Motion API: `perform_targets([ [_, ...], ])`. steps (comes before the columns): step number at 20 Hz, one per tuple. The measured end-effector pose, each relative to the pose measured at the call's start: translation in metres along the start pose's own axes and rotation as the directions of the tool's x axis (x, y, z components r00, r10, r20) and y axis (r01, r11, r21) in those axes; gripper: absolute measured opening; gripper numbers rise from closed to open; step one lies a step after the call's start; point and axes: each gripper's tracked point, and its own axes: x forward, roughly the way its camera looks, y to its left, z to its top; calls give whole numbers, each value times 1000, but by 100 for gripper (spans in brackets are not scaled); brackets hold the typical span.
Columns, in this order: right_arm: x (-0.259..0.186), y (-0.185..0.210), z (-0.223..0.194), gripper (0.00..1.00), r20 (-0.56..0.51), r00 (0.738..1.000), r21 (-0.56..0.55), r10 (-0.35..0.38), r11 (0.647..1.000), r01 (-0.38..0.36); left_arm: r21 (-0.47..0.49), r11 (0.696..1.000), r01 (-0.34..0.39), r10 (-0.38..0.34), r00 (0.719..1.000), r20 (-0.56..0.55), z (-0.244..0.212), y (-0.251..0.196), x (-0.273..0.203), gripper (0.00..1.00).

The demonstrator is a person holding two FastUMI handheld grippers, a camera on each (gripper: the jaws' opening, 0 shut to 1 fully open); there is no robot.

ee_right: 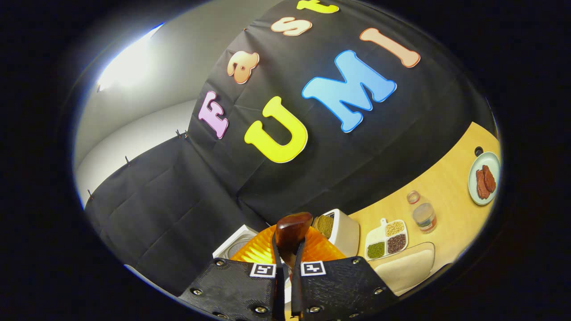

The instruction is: Close the left gripper, press the button to open the rice cooker; take a wooden spoon from the chopstick holder with the right hand, scoop a spoonful of rice and pour it into the rice cooker, then put the wooden spoon back into the chopstick holder.

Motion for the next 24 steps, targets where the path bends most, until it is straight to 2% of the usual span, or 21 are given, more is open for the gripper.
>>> perform_targets([
  [2,-19,-16,13,6,23,999,-5,-23,1000,23,9,1000,19,-19,1000,3,4,-17,2,98],
  [4,-37,-30,24,6,40,998,-12,-46,999,46,22,999,44,-44,999,-1,4,-35,5,95],
  [5,-45,-37,32,6,43,997,-18,-60,998,60,37,998,46,-46,999,-3,1,-42,10,99],
  [6,-54,-45,39,6,50,996,-22,-75,997,76,41,998,53,-53,999,-3,1,-48,11,93],
  [7,-62,-51,45,6,59,994,-27,-88,996,90,39,997,59,-59,998,-6,-1,-54,11,99],
  [8,-71,-58,52,6,71,992,-32,-101,994,103,38,997,64,-63,998,-9,-1,-61,11,95],
  [13,-110,-94,72,6,122,979,-53,-164,984,172,18,995,96,-95,995,-10,4,-87,12,95],
  [15,-125,-116,76,6,131,969,-73,-209,973,220,20,995,96,-96,995,-8,5,-95,14,99],
  [16,-131,-125,78,6,132,965,-80,-227,968,239,19,995,94,-94,996,-8,6,-97,14,92],
  [18,-144,-141,78,6,144,954,-92,-262,957,276,24,995,93,-93,996,-7,8,-103,14,92],
  [19,-150,-152,77,6,154,946,-106,-286,947,304,30,995,92,-91,996,-9,6,-106,13,96],
  [20,-157,-164,76,6,158,937,-121,-312,935,332,35,995,90,-90,996,-13,4,-108,12,92],
  [21,-162,-173,71,6,153,930,-132,-335,926,355,36,995,88,-88,996,-15,2,-110,11,95],
  [23,-171,-189,65,6,144,918,-136,-369,912,387,34,996,81,-80,997,-17,1,-113,9,96],
  [24,-176,-200,62,6,143,908,-136,-394,901,413,39,997,70,-69,997,-17,1,-112,9,93],
])
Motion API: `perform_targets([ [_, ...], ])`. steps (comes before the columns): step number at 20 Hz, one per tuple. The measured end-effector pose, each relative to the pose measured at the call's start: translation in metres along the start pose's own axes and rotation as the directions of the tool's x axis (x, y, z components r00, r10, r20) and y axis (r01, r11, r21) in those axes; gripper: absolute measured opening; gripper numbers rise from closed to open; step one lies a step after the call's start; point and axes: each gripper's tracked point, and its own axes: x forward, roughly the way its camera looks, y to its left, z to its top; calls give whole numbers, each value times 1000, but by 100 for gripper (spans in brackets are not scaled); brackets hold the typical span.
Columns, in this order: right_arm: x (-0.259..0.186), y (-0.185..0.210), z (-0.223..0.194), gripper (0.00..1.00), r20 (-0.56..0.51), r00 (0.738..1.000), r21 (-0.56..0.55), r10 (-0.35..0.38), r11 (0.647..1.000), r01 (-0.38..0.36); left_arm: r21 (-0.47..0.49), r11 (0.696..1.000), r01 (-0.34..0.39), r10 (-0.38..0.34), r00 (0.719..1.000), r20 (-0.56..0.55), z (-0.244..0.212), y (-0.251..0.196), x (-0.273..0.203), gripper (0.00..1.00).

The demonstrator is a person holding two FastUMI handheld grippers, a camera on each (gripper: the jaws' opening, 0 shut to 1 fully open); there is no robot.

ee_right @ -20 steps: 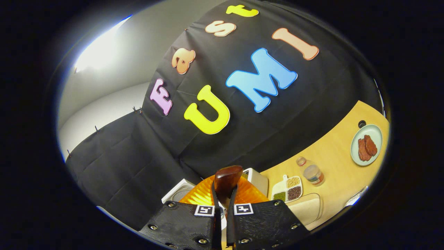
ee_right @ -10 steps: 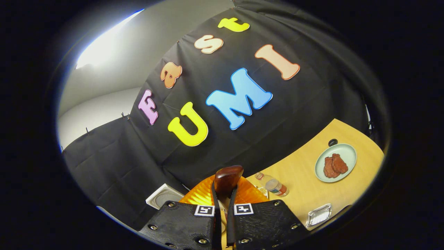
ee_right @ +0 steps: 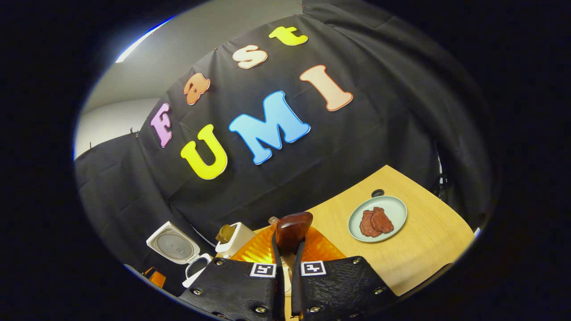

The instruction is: Close the left gripper, press the button to open the rice cooker; take a wooden spoon from the chopstick holder with the right hand, scoop a spoonful of rice and pour it into the rice cooker, then put the wooden spoon back into the chopstick holder.

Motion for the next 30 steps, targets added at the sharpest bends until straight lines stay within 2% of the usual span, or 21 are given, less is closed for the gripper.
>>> perform_targets([
  [6,9,-48,-39,6,-28,990,-72,-136,988,134,16,999,-33,33,999,-9,1,-3,2,96],
  [12,40,-79,-94,6,-98,972,-151,-214,968,198,17,1000,-23,24,999,-26,0,-11,3,95],
  [17,56,-92,-114,6,-100,965,-147,-242,963,227,67,997,-28,29,999,-24,9,-20,3,93],
  [19,56,-92,-110,7,-99,974,-170,-205,968,186,71,997,-15,16,1000,-17,12,-30,6,95],
  [21,45,-99,-109,18,-122,974,-220,-190,962,160,71,997,-3,3,1000,-8,15,-38,10,95],
  [23,32,-111,-93,39,-94,973,-274,-210,945,177,61,998,3,-4,1000,4,20,-43,14,92],
  [24,25,-120,-81,63,-67,971,-302,-231,932,201,49,999,1,-2,1000,10,22,-44,17,95],
  [26,2,-126,-52,93,21,965,-367,-261,896,250,15,1000,-12,12,1000,13,25,-43,22,95],
  [28,-17,-119,-22,93,90,966,-416,-242,873,257,-9,1000,-27,28,999,16,27,-42,27,95],
  [30,-33,-98,0,93,117,975,-448,-189,866,222,-19,999,-48,48,999,5,27,-38,33,99],
])
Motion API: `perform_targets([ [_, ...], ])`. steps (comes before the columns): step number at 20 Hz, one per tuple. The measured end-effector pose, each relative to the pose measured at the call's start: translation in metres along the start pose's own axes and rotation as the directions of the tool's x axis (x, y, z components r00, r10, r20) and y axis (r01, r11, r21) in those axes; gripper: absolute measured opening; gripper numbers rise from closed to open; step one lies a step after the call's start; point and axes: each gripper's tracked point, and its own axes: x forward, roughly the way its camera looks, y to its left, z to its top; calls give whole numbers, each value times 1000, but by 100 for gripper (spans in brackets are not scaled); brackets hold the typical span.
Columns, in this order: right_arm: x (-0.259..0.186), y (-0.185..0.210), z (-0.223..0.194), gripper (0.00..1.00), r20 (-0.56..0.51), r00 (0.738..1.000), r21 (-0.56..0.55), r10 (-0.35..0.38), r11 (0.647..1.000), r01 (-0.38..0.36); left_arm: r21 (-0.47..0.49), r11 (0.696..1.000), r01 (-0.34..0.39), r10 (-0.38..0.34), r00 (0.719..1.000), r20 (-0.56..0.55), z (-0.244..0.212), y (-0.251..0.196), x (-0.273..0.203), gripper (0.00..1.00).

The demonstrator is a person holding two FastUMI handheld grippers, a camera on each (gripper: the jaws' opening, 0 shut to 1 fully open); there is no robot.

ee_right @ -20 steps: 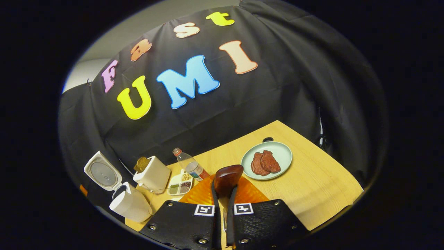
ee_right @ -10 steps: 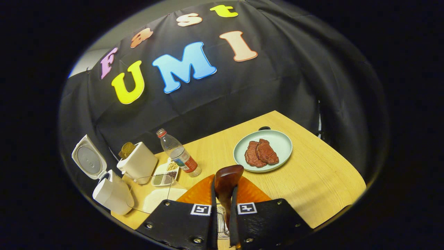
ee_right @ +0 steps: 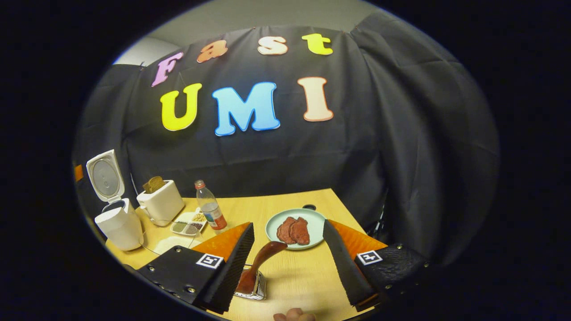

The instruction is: Close the left gripper, press the button to open the rice cooker; take a wooden spoon from the chopstick holder with the right hand, scoop a spoonful of rice and pour it into the rice cooker, then put the wooden spoon back into the chopstick holder.

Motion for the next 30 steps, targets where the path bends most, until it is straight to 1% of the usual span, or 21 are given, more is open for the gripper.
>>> perform_targets([
  [1,-8,6,12,93,21,999,-6,27,1000,-27,5,1000,-16,16,1000,-6,1,4,2,92],
  [3,-23,19,37,93,58,995,-3,81,997,-81,16,999,-45,45,999,-8,7,11,5,93],
  [4,-29,26,47,93,71,992,-3,101,995,-101,22,998,-60,60,998,-5,12,16,6,96],
  [5,-33,32,53,93,80,990,-3,117,993,-117,26,997,-72,72,997,-1,18,21,7,93],
  [8,-47,54,77,93,121,982,12,142,989,-145,25,998,-59,59,998,35,42,37,17,92],
  [11,-53,79,93,93,146,978,25,150,988,-155,38,996,-79,77,995,56,63,78,31,92],
  [12,-53,84,98,93,154,977,24,148,988,-153,42,995,-91,89,994,59,71,95,37,92],
  [13,-52,89,103,93,163,976,24,143,989,-148,39,994,-99,97,994,59,75,111,43,97],
  [14,-51,93,108,93,171,976,27,135,990,-142,29,993,-110,109,992,56,82,129,50,92],
  [16,-50,102,108,93,173,977,33,121,991,-129,-13,990,-138,138,989,54,100,165,60,92],
  [17,-49,106,110,93,179,978,36,112,992,-120,-27,987,-159,161,985,63,111,184,67,97],
  [18,-48,108,113,93,185,978,43,97,993,-106,-31,981,-189,191,979,67,121,207,74,92],
  [19,-46,112,114,93,188,978,52,90,994,-101,-35,975,-218,219,974,61,125,226,81,92],
  [20,-47,116,114,93,187,979,63,84,993,-98,-43,970,-240,242,969,48,129,245,90,97],
  [21,-45,120,113,93,186,979,70,82,993,-96,-58,961,-270,272,962,29,130,266,99,97],
  [22,-44,122,111,93,183,980,70,76,993,-90,-81,946,-315,317,948,17,130,289,106,92],
  [23,-41,123,110,93,183,981,69,66,994,-80,-113,932,-345,349,937,13,132,309,114,92],
  [24,-39,125,110,93,181,982,71,59,995,-73,-140,919,-368,373,928,10,132,325,119,97],
  [25,-38,130,111,93,180,982,75,57,995,-71,-146,911,-386,392,920,12,133,337,127,96],
  [27,-34,139,112,93,179,982,72,59,995,-73,-126,899,-419,423,906,1,131,363,143,96],
  [30,-32,148,118,93,188,981,63,52,996,-65,-134,888,-439,439,898,-34,128,396,176,96],
])
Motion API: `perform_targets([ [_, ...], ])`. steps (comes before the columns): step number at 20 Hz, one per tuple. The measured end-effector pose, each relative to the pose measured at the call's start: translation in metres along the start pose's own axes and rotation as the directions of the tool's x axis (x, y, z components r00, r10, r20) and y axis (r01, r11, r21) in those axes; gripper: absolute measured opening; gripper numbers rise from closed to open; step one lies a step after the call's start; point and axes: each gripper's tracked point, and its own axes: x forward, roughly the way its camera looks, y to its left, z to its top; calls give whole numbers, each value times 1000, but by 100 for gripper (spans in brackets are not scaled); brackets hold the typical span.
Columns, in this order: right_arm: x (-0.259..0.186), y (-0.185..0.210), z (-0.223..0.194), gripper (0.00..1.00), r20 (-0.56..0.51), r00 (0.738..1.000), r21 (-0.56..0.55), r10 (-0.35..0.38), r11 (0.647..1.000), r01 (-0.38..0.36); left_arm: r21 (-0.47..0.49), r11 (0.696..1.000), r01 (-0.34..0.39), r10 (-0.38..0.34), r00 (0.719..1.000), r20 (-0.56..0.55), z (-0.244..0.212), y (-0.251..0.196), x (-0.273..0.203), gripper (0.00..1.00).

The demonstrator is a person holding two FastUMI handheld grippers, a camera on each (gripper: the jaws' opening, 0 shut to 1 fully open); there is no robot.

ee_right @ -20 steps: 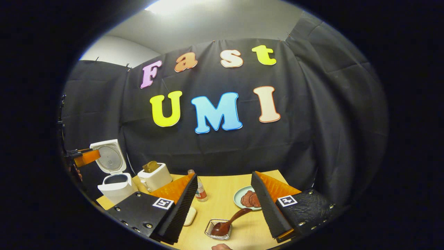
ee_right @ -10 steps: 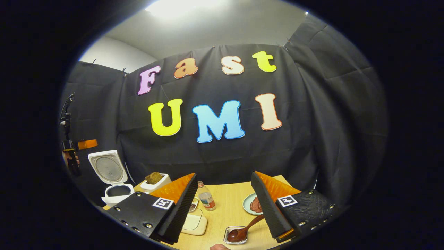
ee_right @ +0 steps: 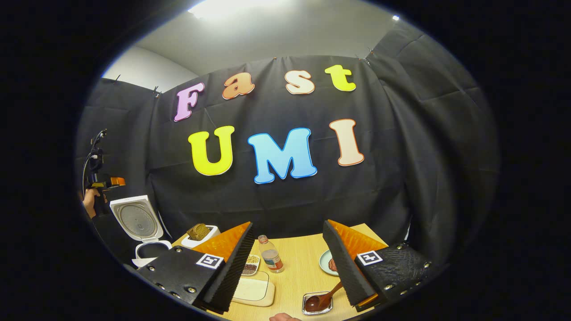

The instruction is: Close the left gripper, press the button to open the rice cooker; take a wooden spoon from the chopstick holder with the right hand, scoop a spoonful of rice and pour it into the rice cooker, then put the wooden spoon back into the chopstick holder.

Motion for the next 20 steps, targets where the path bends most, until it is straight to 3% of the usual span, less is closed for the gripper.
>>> perform_targets([
  [4,2,9,-7,93,-21,1000,8,-9,1000,10,-29,996,-82,80,994,-79,-19,25,57,96],
  [9,1,13,-12,93,-43,999,-35,-24,999,23,62,984,-169,177,969,-171,-63,46,94,97],
  [13,-3,17,-4,93,-32,999,-49,-20,999,19,32,982,-188,190,963,-189,-67,46,95,97],
  [20,-4,21,-1,93,-32,999,-49,12,999,-14,21,992,-124,126,982,-142,-70,27,58,98],
])
